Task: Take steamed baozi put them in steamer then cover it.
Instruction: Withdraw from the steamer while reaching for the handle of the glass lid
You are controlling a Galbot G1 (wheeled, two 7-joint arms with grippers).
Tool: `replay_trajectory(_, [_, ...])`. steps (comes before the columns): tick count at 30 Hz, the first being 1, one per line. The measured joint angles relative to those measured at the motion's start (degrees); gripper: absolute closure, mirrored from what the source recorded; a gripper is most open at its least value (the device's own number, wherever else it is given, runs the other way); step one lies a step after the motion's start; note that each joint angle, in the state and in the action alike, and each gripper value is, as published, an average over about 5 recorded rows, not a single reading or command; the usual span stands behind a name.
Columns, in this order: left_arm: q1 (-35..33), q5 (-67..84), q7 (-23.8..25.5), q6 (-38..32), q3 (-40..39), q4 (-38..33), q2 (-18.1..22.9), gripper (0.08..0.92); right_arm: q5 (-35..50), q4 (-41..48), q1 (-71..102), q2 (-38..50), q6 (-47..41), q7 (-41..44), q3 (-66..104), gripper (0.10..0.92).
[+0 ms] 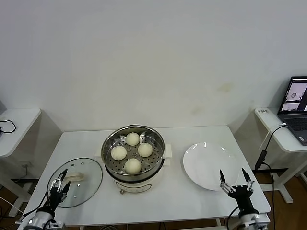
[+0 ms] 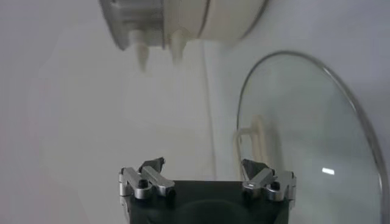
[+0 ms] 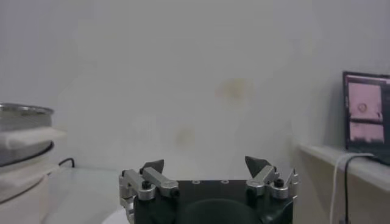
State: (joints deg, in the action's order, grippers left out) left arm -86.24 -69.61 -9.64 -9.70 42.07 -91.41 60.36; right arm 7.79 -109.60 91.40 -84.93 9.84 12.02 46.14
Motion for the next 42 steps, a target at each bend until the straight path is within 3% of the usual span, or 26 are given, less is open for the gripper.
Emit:
replay_trajectory(18, [9.1, -3.5, 0.7, -0.04, -3.13, 8.02, -0.33, 0.177, -0.53, -1.24, 2.85, -1.25, 0.62, 0.39, 1.13, 0.203])
replay_trajectory(42, [14.24, -2.91, 1.7, -0.29, -4.52, 12.53, 0.36, 0.188, -2.14, -1.94, 4.66, -2.19, 1.39, 0.7, -0.46, 0.203])
